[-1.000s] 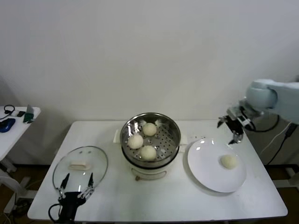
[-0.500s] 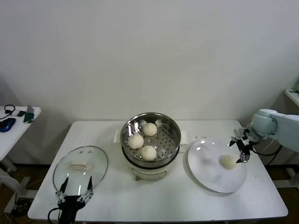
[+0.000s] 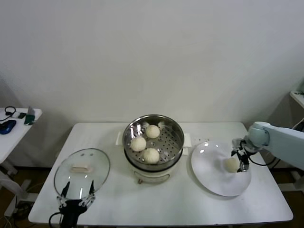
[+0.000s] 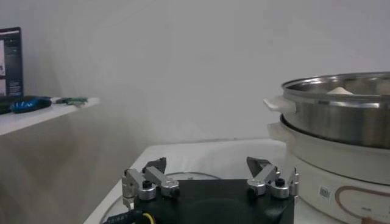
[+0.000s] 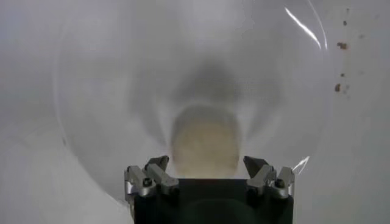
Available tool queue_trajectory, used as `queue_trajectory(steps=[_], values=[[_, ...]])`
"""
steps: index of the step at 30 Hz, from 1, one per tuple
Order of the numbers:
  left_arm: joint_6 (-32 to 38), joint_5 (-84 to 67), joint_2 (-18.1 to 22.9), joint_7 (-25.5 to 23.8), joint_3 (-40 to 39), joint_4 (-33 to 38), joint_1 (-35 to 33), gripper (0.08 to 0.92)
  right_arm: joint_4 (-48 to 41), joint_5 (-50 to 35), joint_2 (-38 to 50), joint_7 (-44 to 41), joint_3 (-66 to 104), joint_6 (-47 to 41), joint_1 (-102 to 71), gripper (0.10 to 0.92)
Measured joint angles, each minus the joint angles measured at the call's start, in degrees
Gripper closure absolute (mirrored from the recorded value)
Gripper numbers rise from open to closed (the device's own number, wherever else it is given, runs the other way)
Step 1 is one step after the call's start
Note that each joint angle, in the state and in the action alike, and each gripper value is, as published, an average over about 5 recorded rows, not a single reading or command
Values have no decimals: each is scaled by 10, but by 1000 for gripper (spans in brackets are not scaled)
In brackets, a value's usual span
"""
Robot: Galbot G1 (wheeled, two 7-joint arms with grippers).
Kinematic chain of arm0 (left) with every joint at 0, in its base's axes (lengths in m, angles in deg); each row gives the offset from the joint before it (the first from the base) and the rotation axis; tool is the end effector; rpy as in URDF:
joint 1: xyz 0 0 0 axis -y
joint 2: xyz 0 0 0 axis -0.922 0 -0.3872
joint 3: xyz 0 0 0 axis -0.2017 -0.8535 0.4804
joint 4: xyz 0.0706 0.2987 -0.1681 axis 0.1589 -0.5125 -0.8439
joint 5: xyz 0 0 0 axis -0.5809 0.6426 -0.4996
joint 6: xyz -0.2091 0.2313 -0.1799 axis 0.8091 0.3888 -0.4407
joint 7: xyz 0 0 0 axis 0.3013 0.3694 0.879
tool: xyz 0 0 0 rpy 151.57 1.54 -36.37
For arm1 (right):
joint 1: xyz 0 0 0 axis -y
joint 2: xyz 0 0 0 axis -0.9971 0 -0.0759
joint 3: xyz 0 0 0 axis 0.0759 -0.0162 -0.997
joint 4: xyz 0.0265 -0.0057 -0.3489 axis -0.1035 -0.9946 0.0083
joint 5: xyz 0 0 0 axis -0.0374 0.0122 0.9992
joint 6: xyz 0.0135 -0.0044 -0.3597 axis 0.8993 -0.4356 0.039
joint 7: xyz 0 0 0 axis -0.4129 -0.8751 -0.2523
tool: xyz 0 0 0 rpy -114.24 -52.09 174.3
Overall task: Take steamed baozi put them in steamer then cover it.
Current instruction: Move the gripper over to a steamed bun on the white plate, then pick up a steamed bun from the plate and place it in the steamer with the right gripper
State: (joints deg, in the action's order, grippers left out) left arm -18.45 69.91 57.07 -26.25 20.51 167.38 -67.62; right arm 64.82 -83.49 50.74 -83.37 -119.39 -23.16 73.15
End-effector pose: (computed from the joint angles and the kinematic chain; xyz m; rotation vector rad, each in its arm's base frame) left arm 0.0981 0.0596 -0.3386 0.1730 -2.9369 -0.1284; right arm 0.5091 -0.2227 -0.2433 1.1413 -1.2737 1.3031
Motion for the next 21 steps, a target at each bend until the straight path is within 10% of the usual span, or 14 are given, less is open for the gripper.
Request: queue_trajectory(steps=[21], values=[[-3, 0, -2, 1, -4, 15, 0, 177, 92, -75, 29, -12, -67, -14, 137, 355]])
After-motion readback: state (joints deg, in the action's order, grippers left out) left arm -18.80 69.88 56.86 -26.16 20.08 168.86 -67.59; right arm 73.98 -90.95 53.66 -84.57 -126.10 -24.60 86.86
